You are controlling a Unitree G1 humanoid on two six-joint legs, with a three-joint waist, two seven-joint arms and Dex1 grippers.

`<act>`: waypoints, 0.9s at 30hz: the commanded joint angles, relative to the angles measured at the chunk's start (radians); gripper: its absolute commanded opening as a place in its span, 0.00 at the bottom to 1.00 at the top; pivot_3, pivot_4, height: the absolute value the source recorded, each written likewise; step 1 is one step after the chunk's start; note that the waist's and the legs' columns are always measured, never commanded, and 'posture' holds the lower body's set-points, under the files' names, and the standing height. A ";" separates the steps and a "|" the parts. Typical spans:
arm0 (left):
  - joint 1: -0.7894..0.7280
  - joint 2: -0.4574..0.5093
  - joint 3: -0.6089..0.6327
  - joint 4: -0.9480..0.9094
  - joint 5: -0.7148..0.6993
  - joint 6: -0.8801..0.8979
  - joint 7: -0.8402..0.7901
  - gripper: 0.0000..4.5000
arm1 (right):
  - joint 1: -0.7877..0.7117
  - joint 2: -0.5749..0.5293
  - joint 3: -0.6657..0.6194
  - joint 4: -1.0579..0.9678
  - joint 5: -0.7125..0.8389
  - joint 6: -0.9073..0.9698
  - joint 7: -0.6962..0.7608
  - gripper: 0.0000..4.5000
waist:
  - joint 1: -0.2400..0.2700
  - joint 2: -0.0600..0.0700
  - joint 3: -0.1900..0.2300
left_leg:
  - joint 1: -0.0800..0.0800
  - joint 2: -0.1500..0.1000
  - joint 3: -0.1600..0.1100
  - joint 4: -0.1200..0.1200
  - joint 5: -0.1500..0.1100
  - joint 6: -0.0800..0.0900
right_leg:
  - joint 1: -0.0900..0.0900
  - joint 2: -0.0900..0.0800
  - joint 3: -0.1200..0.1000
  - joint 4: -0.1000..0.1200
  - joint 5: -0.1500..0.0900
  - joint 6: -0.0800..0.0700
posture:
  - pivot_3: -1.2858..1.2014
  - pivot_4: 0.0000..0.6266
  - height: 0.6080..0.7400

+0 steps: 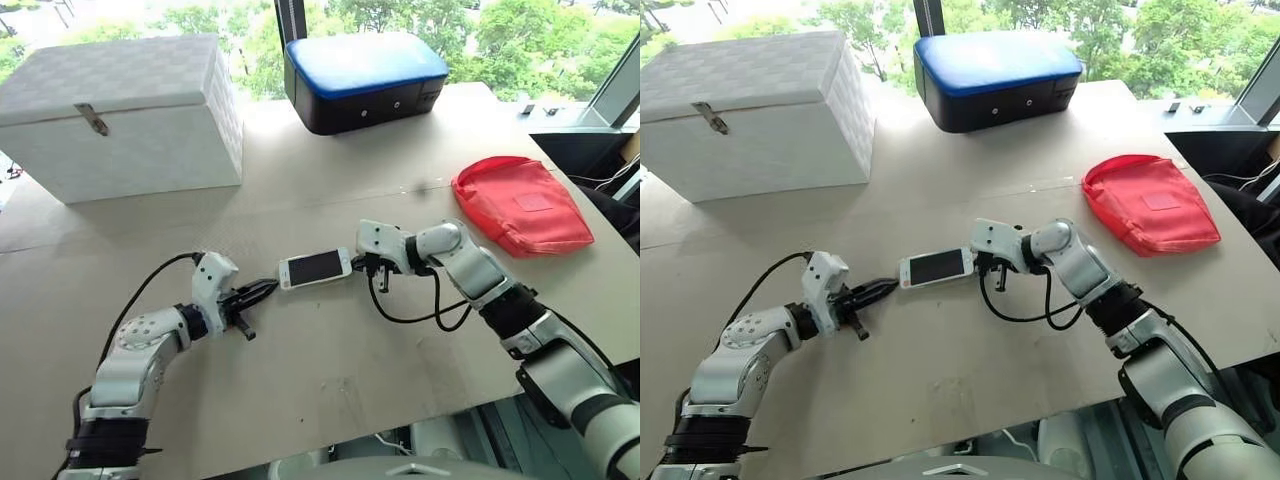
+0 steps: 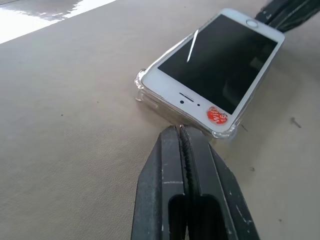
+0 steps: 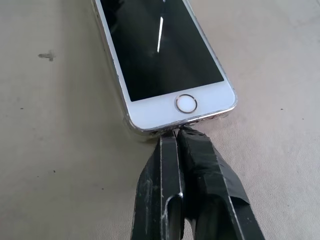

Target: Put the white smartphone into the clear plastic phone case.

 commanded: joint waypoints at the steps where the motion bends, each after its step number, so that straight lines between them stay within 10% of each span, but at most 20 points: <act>1: -0.048 -0.014 0.085 -0.004 -0.095 0.053 0.022 0.01 | 0.034 -0.044 -0.131 -0.112 0.066 0.024 -0.026 0.00 | 0.004 -0.001 0.001 | -0.001 0.000 -0.001 0.000 0.000 0.000 | 0.000 0.000 -0.001 0.000 0.000 0.000 | 0.52 0.24 0.96; 15: -0.220 -0.044 -0.130 0.051 0.007 0.087 0.012 0.01 | 0.117 -0.007 -0.218 -0.295 0.149 0.155 -0.172 0.00 | -0.001 -0.002 0.002 | -0.005 -0.001 -0.001 -0.001 0.000 0.000 | -0.002 0.003 -0.001 -0.001 0.002 0.004 | 0.52 0.24 0.96; 27: -0.136 -0.011 -0.005 0.058 -0.029 0.030 -0.011 0.01 | 0.123 0.003 -0.100 -0.274 0.092 0.123 -0.183 0.00 | -0.001 -0.003 0.001 | -0.015 -0.001 -0.001 0.001 0.000 0.000 | -0.013 0.003 -0.001 0.000 0.002 0.004 | 0.52 0.24 0.96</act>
